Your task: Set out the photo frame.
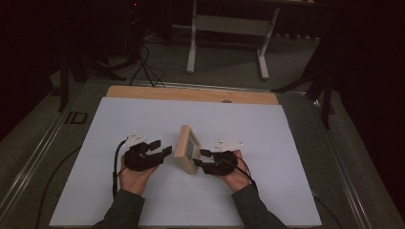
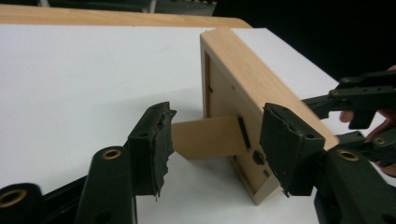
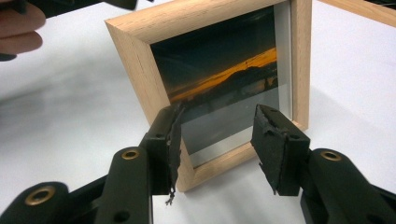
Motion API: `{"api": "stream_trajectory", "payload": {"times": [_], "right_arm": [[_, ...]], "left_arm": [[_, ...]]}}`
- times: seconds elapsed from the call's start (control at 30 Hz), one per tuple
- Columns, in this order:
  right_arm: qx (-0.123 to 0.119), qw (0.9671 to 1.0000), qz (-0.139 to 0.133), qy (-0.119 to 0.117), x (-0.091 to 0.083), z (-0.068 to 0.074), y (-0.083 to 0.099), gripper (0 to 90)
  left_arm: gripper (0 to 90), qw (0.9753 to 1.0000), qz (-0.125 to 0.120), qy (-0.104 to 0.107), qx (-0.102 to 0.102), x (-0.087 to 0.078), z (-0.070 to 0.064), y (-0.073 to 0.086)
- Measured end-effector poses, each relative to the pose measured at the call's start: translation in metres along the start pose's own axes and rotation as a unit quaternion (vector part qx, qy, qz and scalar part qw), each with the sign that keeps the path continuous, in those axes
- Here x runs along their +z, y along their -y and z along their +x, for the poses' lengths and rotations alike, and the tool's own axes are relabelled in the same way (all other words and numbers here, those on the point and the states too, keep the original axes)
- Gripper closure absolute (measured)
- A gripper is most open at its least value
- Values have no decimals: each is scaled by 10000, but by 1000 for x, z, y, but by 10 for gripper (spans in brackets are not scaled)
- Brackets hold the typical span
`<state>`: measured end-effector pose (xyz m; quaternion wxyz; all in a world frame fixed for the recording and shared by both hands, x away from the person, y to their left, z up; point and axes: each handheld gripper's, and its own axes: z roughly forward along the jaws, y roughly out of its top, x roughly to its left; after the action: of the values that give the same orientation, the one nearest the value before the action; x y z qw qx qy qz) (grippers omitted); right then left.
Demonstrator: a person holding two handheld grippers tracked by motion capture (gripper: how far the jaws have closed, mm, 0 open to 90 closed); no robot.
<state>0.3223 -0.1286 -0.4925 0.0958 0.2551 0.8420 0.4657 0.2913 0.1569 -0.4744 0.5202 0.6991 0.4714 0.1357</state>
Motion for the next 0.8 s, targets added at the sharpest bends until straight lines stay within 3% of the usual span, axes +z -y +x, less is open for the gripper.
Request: {"api": "stream_trajectory", "payload": {"times": [0.33, 0.57, 0.8], "right_arm": [[-19, 10000, -28, 30, -1, 0, -1, 508], [36, 9999, -103, 76, -6, -4, -2, 503], [51, 9999, -127, 103, -8, -5, -3, 498]], "left_arm": [[386, 9999, -125, 30, 22, -7, -5, -5], [317, 9995, -265, 52, 156, -10, -18, -10], [299, 9994, -150, 185, 232, -5, -27, -11]]}}
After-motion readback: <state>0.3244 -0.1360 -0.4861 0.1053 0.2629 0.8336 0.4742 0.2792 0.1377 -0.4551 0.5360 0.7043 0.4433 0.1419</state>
